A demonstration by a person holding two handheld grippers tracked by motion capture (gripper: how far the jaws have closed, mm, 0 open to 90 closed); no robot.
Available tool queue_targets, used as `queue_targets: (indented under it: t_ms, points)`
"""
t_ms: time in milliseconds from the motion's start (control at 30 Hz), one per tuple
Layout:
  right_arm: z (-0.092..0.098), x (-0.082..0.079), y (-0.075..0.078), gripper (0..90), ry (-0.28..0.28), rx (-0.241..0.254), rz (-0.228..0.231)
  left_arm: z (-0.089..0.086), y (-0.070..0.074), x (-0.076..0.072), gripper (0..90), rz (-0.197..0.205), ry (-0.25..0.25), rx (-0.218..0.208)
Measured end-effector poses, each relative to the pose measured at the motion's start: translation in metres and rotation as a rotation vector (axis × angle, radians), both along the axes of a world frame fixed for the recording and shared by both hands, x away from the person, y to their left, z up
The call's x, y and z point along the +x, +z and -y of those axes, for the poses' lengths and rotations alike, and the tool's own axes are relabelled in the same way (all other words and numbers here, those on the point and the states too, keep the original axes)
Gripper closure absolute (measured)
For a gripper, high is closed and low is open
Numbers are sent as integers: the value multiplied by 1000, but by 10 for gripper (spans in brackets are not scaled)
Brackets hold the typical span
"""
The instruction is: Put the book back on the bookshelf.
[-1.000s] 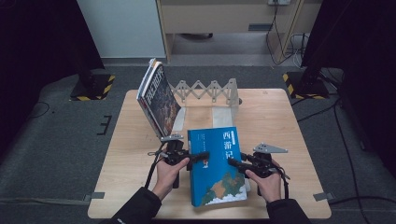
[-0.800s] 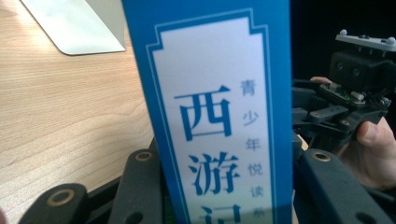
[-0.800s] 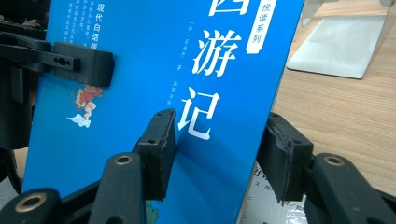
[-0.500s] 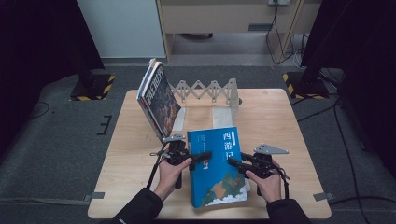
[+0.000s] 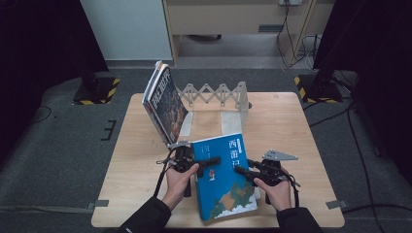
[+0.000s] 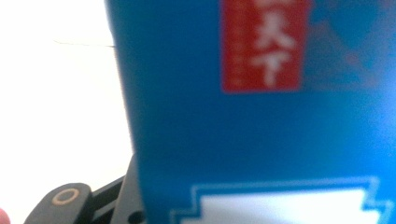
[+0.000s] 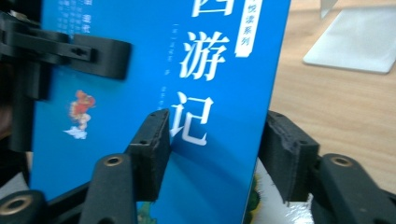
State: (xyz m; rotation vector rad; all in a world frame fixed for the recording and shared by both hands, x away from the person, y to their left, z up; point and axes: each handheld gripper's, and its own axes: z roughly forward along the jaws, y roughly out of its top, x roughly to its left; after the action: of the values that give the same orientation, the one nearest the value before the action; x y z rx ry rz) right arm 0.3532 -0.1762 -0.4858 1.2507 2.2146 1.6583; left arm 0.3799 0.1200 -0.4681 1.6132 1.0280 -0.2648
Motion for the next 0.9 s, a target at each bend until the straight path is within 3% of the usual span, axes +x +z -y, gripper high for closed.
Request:
queue_targets:
  t_ms: [167,467,567,900]
  points:
    - [5,0,4,423,-6,78,34,0,11,-2,605,23,-38,50]
    - [18,1,7,363,-45,134,53,-6,28,-3,604,44,-42,70]
    - [24,2,6,347,-74,126,49,-10,34,-4,603,54,-36,68]
    - [38,6,-4,322,-172,27,6,-18,57,-11,598,85,-54,34]
